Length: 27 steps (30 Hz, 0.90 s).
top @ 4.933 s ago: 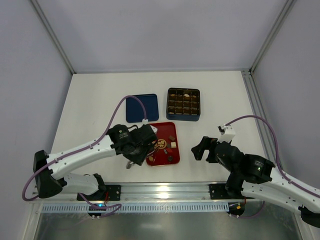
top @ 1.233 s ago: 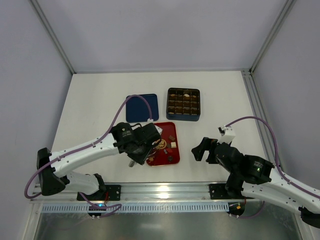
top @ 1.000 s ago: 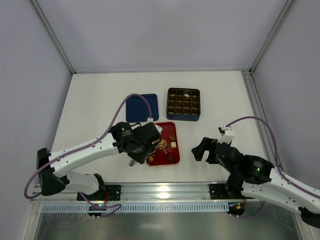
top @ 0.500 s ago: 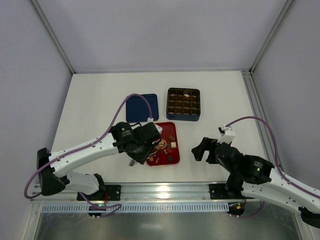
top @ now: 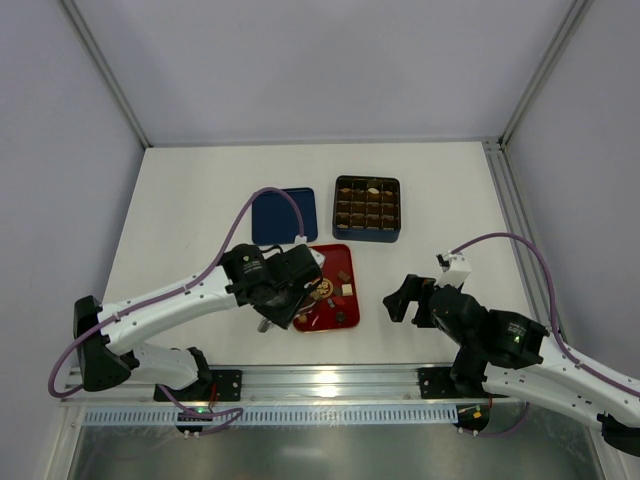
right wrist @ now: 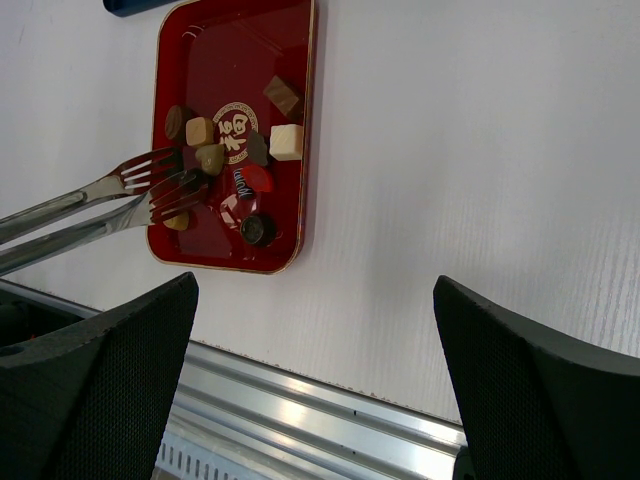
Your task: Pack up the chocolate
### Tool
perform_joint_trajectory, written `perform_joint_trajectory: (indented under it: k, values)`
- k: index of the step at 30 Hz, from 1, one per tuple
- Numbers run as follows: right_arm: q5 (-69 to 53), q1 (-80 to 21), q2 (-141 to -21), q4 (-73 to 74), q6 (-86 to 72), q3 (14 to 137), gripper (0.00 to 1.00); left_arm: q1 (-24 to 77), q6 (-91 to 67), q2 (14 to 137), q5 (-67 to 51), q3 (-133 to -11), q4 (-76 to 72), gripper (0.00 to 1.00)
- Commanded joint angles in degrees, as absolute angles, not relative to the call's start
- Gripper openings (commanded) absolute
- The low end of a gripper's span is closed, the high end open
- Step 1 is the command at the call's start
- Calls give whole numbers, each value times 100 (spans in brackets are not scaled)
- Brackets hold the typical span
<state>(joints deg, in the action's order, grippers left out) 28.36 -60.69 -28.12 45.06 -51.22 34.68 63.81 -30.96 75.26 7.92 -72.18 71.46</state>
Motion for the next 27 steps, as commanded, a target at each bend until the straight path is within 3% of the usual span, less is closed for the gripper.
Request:
perform_joint_trajectory:
  k: [1,16,27]
  values:
    - [2927,-6091,-2777,4394,-5203,3489,100,6416,-2997,7506,782,-7181,7102,38]
    - [2944,-6091,-2689,4447,-5229,3445,100,6416,-2953,7655,721,-7075,6979,36]
    - [2971,-6091,-2637,4465,-5238,3437,100,6416,-2953,7646,721,-7119,7022,28]
